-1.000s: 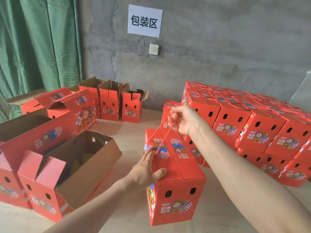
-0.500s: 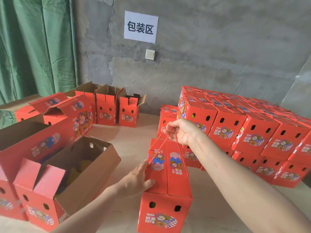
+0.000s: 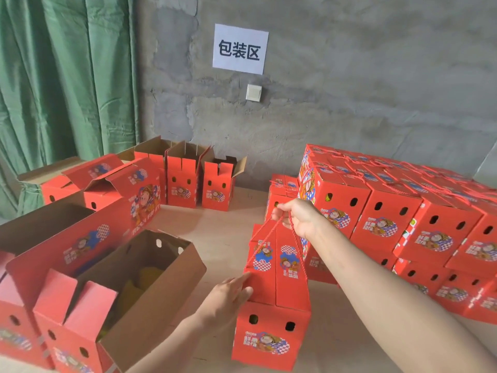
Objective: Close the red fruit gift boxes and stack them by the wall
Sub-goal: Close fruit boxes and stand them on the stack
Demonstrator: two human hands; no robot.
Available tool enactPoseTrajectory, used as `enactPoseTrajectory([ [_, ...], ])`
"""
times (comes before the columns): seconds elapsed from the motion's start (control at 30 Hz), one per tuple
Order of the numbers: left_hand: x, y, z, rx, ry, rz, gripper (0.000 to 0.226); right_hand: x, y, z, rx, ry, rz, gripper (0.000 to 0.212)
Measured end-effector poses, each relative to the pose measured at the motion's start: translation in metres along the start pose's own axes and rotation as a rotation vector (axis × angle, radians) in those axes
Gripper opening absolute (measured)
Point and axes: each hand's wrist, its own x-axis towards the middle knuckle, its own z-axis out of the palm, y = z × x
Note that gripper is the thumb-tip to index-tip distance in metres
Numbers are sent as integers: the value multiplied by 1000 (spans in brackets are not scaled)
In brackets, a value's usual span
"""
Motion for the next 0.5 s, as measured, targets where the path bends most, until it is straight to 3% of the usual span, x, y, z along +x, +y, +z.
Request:
enactPoseTrajectory([
  [0.1,10,-9,2,88,-203,-27,59,7,10,7,-32,-4,22,12],
  [0.23,20,-12,16,139,-212,-59,61,15,30,-2,-65,88,-18,13],
  [0.27,22,-13,17,141,-202,-60,60,16,33,-7,-222,124,-66,19],
  [0.37,22,-16,19,144,-167,-43,58,7,53,-21,-1140,258,-254,24],
  [0.43,20,-16,20,168,-113,1,54,-4,82,-25,-1320,121,-299,68],
  [0.5,20,-14,22,168,-73,33,50,-13,115,-26,-1267,-238,-301,86],
])
